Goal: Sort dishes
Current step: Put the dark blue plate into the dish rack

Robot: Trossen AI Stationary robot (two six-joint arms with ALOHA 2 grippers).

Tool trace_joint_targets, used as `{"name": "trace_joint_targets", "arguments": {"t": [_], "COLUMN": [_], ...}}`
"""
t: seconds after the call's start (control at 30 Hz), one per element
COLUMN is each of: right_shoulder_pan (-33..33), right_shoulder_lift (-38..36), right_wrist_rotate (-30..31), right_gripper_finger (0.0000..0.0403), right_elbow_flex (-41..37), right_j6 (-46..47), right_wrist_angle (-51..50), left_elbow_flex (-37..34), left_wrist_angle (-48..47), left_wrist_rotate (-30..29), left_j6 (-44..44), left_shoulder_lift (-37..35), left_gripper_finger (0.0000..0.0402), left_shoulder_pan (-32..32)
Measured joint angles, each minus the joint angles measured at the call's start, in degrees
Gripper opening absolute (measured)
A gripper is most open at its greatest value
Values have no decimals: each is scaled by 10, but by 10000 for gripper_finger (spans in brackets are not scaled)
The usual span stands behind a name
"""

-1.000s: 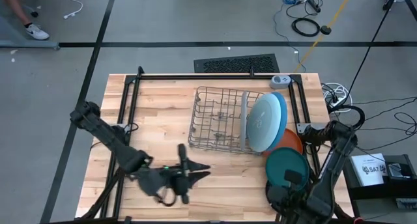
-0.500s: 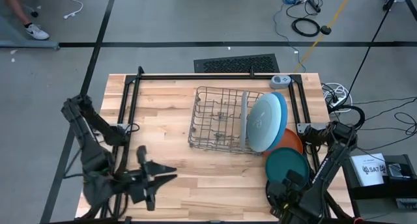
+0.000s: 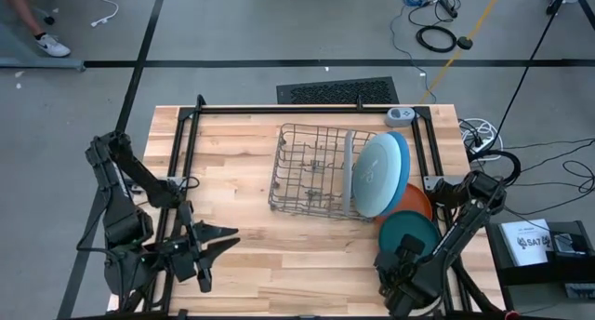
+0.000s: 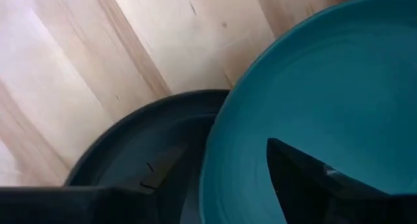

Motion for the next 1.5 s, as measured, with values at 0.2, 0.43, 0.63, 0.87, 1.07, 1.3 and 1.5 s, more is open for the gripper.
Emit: {"name": "trace_joint_targets", "arguments": {"t": [0.2,0.43,0.63,0.87,1.07,1.3,1.5], "right_shoulder_pan": [-10,-13,-13,-13,-12,-12,-14], "right_shoulder_lift": [0,0,0,0,0,0,0], "right_wrist_rotate": [-14,-16,-12,-15,-13,-11,5], "right_gripper_finger": [187,79,13,4,3,2,1], "right_elbow_flex": [-40,-49,-28,51,149,267,320], "right_j6": [-14,-25,-45,-50,-75,-120,-183], "right_wrist_angle": [66,76,60,-30,-113,-131,-45], "left_elbow_flex": [0,0,0,0,0,0,0], "left_wrist_angle": [0,0,0,0,0,-12,-11], "left_wrist_rotate": [0,0,0,0,0,0,0], "left_j6": [-8,-19,-19,-20,-24,-34,-34], "left_shoulder_lift": [0,0,0,0,0,0,0], "left_gripper_finger": [81,81,81,81,81,81,81], "left_shoulder_pan": [0,0,0,0,0,0,0]}}
